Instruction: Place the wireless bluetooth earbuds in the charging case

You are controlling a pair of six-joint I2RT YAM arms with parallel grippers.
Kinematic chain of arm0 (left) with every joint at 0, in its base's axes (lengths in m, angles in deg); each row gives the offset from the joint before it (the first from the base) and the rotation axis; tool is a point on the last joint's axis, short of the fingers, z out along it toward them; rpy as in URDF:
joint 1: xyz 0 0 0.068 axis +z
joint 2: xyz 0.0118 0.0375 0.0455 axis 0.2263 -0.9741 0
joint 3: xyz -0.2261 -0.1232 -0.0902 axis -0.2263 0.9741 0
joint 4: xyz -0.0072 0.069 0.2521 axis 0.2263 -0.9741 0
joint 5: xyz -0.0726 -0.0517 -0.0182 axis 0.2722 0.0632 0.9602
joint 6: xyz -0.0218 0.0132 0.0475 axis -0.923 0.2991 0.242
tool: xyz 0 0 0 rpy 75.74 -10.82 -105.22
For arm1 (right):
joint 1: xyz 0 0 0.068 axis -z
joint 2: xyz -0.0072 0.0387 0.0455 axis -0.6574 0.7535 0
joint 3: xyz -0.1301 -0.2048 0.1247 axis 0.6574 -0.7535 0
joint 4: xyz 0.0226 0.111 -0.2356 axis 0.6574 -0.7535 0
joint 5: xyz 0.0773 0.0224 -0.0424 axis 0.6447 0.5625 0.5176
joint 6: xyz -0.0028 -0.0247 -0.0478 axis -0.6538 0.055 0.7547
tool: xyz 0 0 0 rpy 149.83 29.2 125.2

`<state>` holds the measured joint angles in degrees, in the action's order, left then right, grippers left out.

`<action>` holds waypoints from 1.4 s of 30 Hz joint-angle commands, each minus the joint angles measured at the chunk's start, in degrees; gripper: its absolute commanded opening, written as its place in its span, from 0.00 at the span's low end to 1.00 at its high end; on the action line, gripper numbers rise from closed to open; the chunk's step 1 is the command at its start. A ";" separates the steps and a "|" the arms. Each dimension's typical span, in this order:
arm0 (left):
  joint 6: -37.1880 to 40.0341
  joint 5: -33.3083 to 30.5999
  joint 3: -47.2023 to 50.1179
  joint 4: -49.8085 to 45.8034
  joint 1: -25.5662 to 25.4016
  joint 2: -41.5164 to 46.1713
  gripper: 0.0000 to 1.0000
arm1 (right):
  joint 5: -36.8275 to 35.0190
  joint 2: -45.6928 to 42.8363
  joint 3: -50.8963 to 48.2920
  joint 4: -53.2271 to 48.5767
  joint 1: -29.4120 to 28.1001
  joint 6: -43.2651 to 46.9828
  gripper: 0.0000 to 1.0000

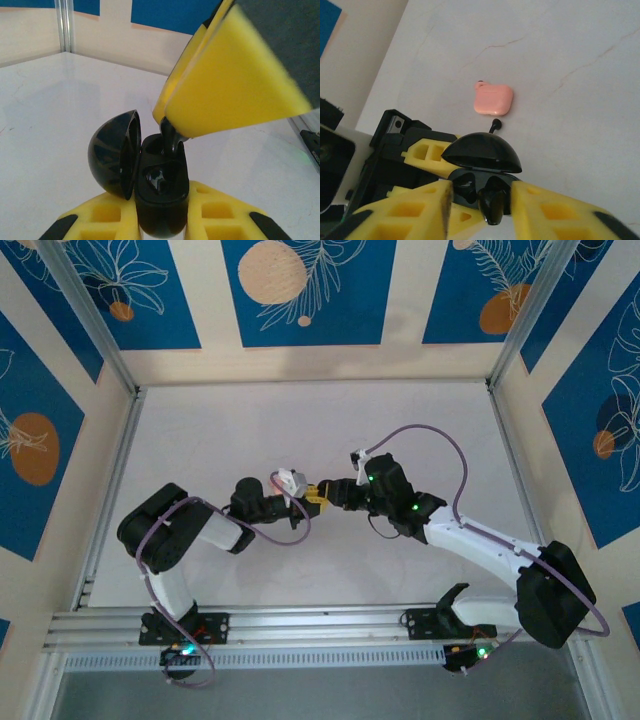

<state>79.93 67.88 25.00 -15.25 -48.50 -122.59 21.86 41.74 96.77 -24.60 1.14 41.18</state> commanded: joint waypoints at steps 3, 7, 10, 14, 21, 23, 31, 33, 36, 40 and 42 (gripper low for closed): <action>-0.53 2.11 0.34 5.90 -0.26 0.13 0.19 | 1.82 -2.84 1.21 -2.20 0.62 0.64 0.49; -0.27 2.77 0.73 6.35 -0.28 0.30 0.19 | 5.73 -6.11 0.74 -1.69 2.52 0.73 0.53; 0.21 3.56 1.00 6.36 -0.27 0.73 0.19 | 9.31 -7.85 0.60 -2.93 4.52 0.55 0.54; 0.78 4.56 1.36 6.36 -0.25 1.35 0.20 | 13.35 -9.69 0.52 -5.14 7.26 0.51 0.54; 1.92 3.93 2.46 6.40 -0.26 2.49 0.20 | 13.58 -9.33 2.92 -12.72 9.03 1.05 0.52; 1.86 1.47 3.17 6.36 -0.19 3.12 0.19 | 12.20 -8.72 3.83 -14.94 9.25 0.39 0.51; -3.94 -6.90 5.86 6.36 3.07 6.13 0.19 | 5.68 -0.01 12.75 -27.96 9.47 -3.43 0.49; -5.51 -7.58 6.64 6.36 4.68 7.12 0.18 | 5.10 3.04 15.11 -30.11 9.38 -4.59 0.48; -9.16 -9.97 8.30 6.36 7.84 8.77 0.18 | 3.95 7.73 18.50 -32.76 9.30 -8.08 0.48; -11.52 -12.25 11.16 5.31 11.68 12.15 0.18 | 4.06 15.98 24.00 -34.76 7.88 -10.73 0.48; -11.27 -12.83 11.79 1.85 12.92 14.66 0.18 | 4.28 20.33 27.32 -36.06 6.75 -11.48 0.47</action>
<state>70.92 57.19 35.82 -12.63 -36.96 -111.16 26.56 58.33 120.35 -56.55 9.44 32.70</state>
